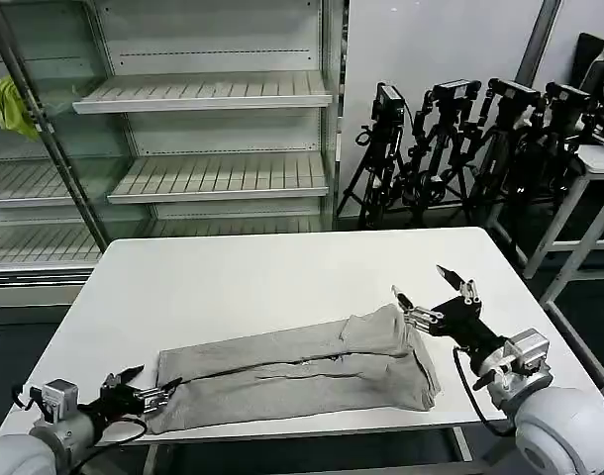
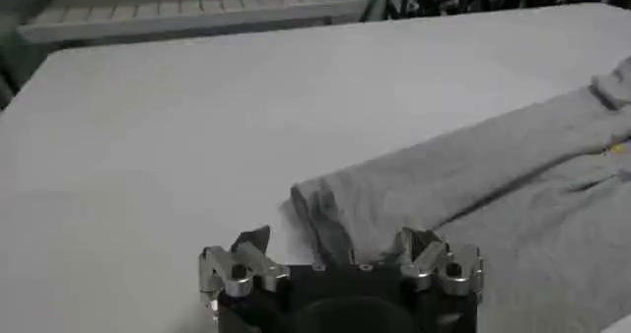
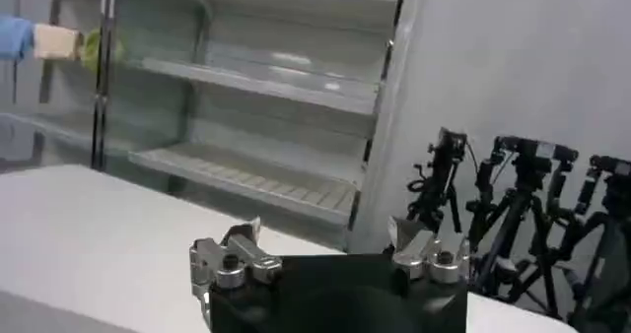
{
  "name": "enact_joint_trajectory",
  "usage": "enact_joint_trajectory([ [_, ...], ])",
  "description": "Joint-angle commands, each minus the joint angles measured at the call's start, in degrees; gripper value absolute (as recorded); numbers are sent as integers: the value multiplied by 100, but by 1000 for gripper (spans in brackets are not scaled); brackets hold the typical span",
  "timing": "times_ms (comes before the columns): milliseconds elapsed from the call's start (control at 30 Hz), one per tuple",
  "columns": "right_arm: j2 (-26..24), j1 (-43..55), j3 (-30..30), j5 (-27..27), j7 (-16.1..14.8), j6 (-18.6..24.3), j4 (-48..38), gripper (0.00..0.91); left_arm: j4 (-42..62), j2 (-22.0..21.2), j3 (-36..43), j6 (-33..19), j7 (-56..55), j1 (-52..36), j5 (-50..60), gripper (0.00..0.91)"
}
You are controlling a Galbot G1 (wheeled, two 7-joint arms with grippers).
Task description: Fold and organize the clothes.
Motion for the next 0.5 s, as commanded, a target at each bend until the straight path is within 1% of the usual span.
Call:
enact_joint_trajectory([
  [33, 81, -118, 58, -3, 13, 11, 267, 907, 41, -220, 302, 44, 6, -50, 212, 413],
  [67, 87, -119, 59, -3, 12, 11, 274, 907, 39, -232, 317, 44, 9, -61, 215, 302],
  [100, 94, -118, 56, -3, 12, 11, 281, 907, 33, -245, 337, 43, 18, -68, 229, 161],
  [167, 105, -126, 47, -4, 18, 12, 296, 907, 11, -273, 370, 43, 45, -71, 258, 50],
  [500, 161, -276, 124, -34, 13, 20, 392, 907, -57, -349, 394, 41, 139, -40, 341, 50],
])
